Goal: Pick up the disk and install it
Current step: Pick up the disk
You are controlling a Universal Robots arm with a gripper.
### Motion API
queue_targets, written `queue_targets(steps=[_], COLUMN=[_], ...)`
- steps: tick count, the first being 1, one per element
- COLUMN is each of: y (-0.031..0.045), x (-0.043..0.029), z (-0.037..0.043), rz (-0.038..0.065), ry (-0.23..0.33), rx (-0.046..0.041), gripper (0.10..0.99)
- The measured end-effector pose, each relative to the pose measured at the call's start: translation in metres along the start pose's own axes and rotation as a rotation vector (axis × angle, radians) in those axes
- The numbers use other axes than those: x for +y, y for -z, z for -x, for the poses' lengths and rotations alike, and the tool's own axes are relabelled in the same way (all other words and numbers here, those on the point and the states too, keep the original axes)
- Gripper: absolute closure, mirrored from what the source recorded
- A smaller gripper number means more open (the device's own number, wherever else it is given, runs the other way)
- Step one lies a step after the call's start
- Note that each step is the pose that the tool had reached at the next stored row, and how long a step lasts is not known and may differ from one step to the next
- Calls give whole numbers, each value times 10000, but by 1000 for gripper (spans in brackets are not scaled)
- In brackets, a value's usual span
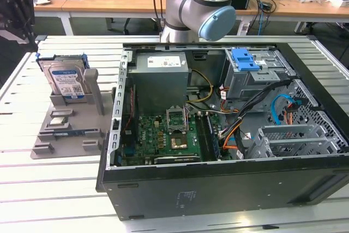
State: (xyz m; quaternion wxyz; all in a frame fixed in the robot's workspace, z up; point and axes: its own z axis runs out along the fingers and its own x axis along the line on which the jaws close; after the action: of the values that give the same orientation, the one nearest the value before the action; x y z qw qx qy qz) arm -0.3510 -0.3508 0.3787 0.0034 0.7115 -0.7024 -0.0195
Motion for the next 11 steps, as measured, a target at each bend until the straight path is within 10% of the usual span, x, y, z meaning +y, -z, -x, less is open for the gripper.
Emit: queue_targets(steps=[5,11], y=[0,0], x=[0,0], z=[0,0], rz=[-1,0], ry=[-3,-5], rx=[0,0], gripper=[973,729])
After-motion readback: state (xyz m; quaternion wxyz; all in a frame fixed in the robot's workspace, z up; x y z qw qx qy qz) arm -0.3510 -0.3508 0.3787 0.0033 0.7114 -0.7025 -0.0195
